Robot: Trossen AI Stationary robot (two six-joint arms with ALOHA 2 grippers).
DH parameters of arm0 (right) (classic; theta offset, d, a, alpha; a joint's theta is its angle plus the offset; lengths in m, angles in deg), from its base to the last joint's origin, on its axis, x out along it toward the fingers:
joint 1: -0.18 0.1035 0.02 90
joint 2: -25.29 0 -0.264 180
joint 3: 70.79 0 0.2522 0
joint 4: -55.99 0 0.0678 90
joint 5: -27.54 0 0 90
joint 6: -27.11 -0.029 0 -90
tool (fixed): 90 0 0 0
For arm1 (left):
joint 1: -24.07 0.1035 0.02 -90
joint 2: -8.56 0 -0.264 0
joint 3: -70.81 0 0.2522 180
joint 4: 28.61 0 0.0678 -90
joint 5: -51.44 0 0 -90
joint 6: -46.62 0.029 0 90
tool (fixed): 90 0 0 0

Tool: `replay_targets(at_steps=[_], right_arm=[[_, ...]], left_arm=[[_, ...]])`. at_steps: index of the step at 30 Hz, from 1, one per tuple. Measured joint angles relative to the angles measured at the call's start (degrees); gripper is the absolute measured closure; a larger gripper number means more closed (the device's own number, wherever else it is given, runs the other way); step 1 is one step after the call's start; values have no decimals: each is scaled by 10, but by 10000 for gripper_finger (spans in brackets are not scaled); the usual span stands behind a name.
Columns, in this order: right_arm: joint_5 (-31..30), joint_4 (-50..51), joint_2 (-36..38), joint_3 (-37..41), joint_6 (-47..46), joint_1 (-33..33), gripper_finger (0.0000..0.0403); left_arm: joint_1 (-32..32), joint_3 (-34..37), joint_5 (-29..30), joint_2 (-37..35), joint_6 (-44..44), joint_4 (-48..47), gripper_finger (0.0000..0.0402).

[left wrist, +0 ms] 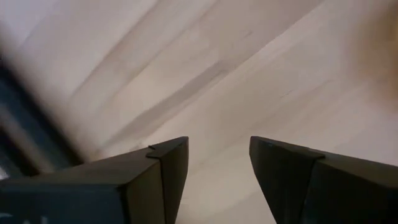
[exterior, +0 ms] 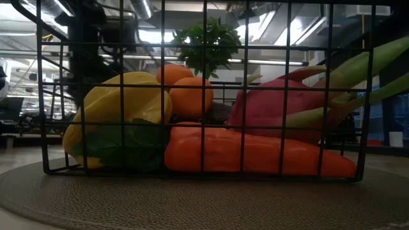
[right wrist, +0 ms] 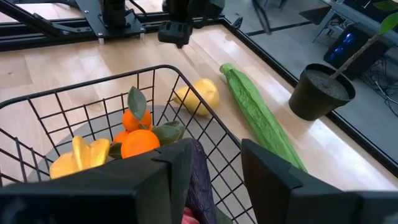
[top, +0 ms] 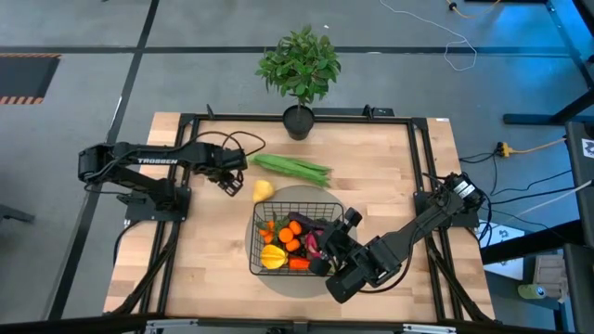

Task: Build produce basket
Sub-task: Put the pear into the black wire basket

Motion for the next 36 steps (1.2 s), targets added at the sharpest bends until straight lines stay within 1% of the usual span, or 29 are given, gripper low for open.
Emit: replay_targets(at_steps=[7, 10, 12, 15, 18, 22, 25, 31, 36], right_arm=[[0, 0, 0, 0, 0, 0, 267], [3, 0, 0, 0, 0, 0, 267], [12, 0, 0, 0, 0, 0, 267], [15, 0, 0, 0, -2, 0, 267], [18, -4, 0, 7, -2, 0, 267], [19, -12, 0, 22, -3, 0, 267], [20, -10, 0, 31, -19, 0, 267], [19, -10, -1, 35, -42, 0, 267], [19, -10, -1, 35, -43, 0, 267]], left_arm=[[0, 0, -11, -12, 135, 166, 241], [0, 0, -62, -9, 178, 236, 241], [0, 0, -113, -10, 191, 271, 241], [0, 0, -167, -7, 179, 277, 241], [0, 0, -174, 4, 164, 261, 241], [-2, 0, -182, 5, 168, 267, 241], [-7, 0, -199, 5, 193, 297, 241], [-18, 0, -273, 8, 219, 385, 241], [-14, 0, -282, 39, 210, 396, 241]])
